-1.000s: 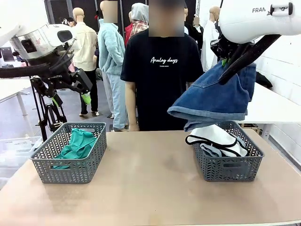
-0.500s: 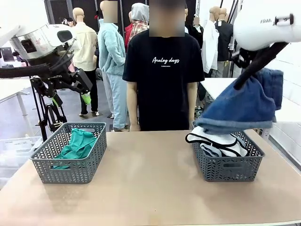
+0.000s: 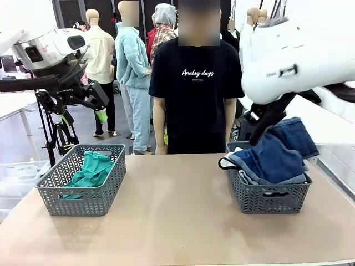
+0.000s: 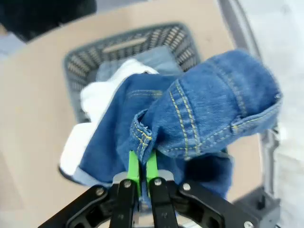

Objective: Sort the tops and bottoms.
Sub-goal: Sort the clothes according to human instructions.

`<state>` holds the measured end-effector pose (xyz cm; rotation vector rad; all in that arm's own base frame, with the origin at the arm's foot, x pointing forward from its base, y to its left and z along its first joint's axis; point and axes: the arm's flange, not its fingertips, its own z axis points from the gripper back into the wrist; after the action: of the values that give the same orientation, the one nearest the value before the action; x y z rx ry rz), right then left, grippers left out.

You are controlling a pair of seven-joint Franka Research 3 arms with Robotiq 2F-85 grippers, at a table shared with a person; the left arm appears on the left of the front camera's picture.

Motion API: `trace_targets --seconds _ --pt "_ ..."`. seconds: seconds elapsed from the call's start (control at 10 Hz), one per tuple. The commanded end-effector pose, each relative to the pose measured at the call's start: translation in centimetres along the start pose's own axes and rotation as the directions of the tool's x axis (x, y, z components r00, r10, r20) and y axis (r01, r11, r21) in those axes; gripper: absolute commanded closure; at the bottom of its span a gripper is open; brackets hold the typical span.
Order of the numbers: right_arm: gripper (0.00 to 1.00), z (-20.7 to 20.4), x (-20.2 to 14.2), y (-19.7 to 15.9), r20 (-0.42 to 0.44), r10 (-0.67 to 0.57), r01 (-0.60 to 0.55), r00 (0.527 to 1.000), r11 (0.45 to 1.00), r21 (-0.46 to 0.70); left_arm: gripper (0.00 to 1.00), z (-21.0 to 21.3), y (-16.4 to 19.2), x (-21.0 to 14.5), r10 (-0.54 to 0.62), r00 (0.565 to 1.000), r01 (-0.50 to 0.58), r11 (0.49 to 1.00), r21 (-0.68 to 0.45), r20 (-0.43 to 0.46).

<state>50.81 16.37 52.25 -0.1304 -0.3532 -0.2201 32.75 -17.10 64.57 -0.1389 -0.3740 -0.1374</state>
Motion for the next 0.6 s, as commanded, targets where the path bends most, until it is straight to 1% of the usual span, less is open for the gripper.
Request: trace_targets --seconds 0.0,0.1,0.2,0.4,0.5 --pt "1.0 -0.5 1.8 0.6 0.029 -0.017 0.016 0.999 0.999 0.035 0.0 0.1 0.2 0.0 -0.007 1.0 0.007 1.0 -0.017 -0.002" --pt "1.0 0.0 1.9 -0.2 -0.002 -0.061 0.061 0.998 0.997 0.043 0.0 0.1 0.2 0.0 -0.007 1.0 0.007 1.0 -0.017 -0.002" --pt "1.0 -1.1 0.3 1.0 -0.005 0.011 -0.01 1.0 1.0 0.02 0.0 0.1 0.2 0.0 -0.007 1.0 0.007 1.0 -0.017 -0.002" --pt "1.0 -1.1 0.3 1.0 -0.005 0.011 -0.01 1.0 1.0 0.02 0.0 0.1 0.2 0.0 -0.007 1.0 0.007 1.0 -0.017 -0.002" --pt "1.0 -1.2 1.0 0.7 -0.01 -0.002 0.002 1.0 1.0 0.029 0.0 0.1 0.2 0.0 -0.007 1.0 0.007 1.0 -0.017 -0.002"
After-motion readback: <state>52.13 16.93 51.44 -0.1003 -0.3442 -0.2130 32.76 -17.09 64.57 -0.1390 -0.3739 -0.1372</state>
